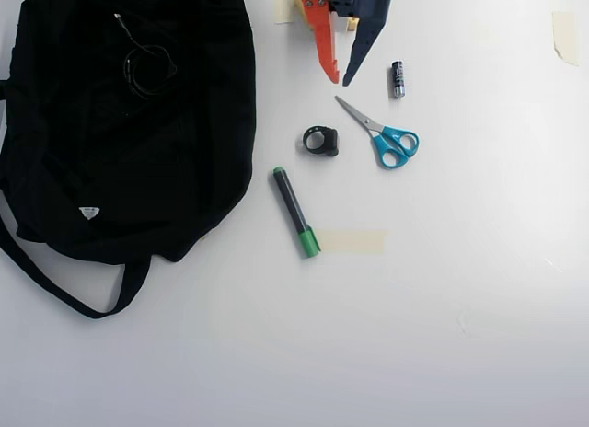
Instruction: Put the cable into the black bag
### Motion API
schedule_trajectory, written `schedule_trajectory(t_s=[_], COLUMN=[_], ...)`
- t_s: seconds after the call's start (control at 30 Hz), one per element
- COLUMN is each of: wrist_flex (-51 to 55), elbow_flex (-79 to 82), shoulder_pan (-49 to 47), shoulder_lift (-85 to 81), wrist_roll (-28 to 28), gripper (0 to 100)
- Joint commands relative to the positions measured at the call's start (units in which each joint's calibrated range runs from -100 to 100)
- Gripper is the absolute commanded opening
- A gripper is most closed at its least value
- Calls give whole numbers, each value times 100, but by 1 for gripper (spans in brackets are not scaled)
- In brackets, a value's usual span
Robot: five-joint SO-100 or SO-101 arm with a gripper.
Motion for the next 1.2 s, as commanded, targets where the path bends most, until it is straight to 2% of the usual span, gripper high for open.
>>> schedule_trajectory(t_s=[0.0,0.43,0.6,0.8,1.17], wrist_flex=[-469,-1512,-1512,-1512,-1425], elbow_flex=[1048,4273,5298,6591,7966], shoulder_pan=[-214,-647,-797,-790,-797], shoulder_lift=[-791,-3214,-4177,-5364,-6658], wrist_roll=[-19,-8,2,474,464], gripper=[2,2,2,2,2])
